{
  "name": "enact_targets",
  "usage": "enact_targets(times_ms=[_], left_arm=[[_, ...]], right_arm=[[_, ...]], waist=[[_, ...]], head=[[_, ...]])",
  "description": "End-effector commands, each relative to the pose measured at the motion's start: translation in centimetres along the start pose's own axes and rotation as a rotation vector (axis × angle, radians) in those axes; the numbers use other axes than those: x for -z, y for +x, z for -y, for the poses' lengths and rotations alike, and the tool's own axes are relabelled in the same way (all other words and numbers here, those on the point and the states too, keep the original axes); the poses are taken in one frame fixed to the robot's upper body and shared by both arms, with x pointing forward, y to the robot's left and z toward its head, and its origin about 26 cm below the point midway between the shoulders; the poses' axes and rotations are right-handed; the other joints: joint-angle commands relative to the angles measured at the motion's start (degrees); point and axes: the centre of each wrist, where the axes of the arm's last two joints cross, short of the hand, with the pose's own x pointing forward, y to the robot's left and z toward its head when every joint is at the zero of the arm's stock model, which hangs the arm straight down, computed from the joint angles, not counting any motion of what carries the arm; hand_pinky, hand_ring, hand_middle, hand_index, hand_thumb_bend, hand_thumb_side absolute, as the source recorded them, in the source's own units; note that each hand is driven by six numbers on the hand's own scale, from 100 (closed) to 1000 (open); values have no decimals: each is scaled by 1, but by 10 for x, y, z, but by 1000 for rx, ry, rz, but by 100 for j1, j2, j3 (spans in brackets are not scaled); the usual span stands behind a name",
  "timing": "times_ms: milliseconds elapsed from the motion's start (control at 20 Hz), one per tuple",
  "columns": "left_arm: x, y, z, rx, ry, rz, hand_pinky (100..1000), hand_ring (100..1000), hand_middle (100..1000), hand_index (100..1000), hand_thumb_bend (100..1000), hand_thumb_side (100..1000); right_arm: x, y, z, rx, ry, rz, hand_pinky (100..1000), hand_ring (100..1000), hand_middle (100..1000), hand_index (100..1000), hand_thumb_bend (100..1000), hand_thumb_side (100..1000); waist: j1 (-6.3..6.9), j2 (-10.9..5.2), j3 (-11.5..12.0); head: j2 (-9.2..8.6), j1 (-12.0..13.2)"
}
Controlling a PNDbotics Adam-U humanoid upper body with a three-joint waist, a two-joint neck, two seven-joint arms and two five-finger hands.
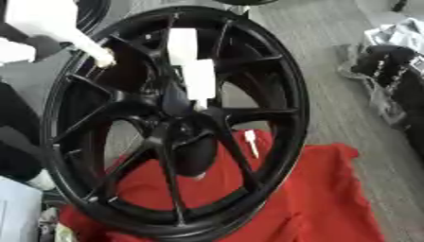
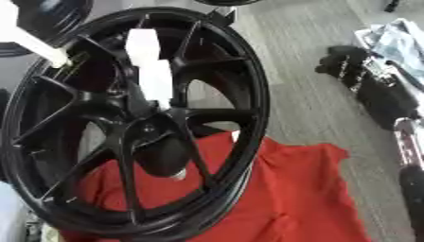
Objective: Pull the pin out of the wheel hub.
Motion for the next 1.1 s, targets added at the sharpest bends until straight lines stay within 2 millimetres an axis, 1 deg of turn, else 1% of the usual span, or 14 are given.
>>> enact_targets(times_ms=[50, 250, 300, 450, 600, 750, 850, 900, 950, 1000, 1050, 1100], left_arm=[[-26, -31, -17, -1, 121, -147, 704, 552, 366, 393, 100, 141], [-44, -78, -4, -62, 178, -332, 703, 553, 372, 409, 100, 151], [-48, -89, 0, -78, 190, -372, 708, 561, 389, 424, 100, 156], [-60, -118, 16, -156, 214, -474, 709, 560, 392, 430, 100, 177], [-70, -140, 33, -214, 204, -552, 724, 579, 424, 455, 100, 176], [-78, -154, 50, -263, 173, -589, 770, 631, 492, 513, 100, 176], [-82, -159, 60, -285, 154, -603, 810, 694, 555, 595, 100, 150], [-84, -161, 63, -291, 144, -604, 842, 748, 619, 699, 100, 126], [-85, -162, 67, -295, 130, -600, 867, 788, 679, 783, 100, 135], [-86, -163, 69, -295, 114, -593, 886, 819, 728, 827, 100, 266], [-87, -164, 70, -288, 102, -587, 905, 847, 764, 860, 178, 405], [-87, -164, 71, -271, 95, -584, 921, 861, 780, 877, 252, 497]], right_arm=[[0, 11, 8, -45, 0, 10, 974, 771, 692, 792, 100, 693], [-1, 11, 8, -44, -8, 11, 974, 771, 692, 792, 100, 691], [-1, 11, 9, -44, -12, 12, 974, 771, 692, 792, 100, 691], [-2, 11, 9, -43, -21, 12, 974, 771, 692, 792, 100, 690], [-3, 11, 10, -42, -26, 13, 974, 771, 692, 792, 100, 690], [-3, 11, 10, -41, -27, 13, 974, 772, 693, 792, 100, 690], [-3, 11, 10, -41, -28, 11, 973, 772, 693, 792, 100, 691], [-4, 10, 10, -41, -28, 10, 973, 772, 693, 792, 100, 691], [-4, 10, 10, -41, -28, 9, 973, 772, 693, 792, 100, 691], [-4, 10, 10, -42, -27, 8, 973, 771, 692, 792, 100, 691], [-4, 10, 10, -42, -26, 8, 973, 771, 692, 792, 100, 691], [-4, 10, 10, -42, -25, 7, 973, 771, 692, 792, 100, 691]], waist=[[-42, -84, 18], [-52, -84, 44], [-54, -83, 50], [-60, -84, 69], [-66, -86, 79], [-70, -90, 93], [-72, -95, 104], [-72, -96, 107], [-73, -98, 109], [-73, -101, 111], [-73, -103, 112], [-73, -104, 113]], head=[[12, -9], [9, -9], [8, -11], [18, -10], [21, -7], [17, -8], [14, -7], [13, -9], [11, -12], [11, -13], [8, -14], [3, -16]])
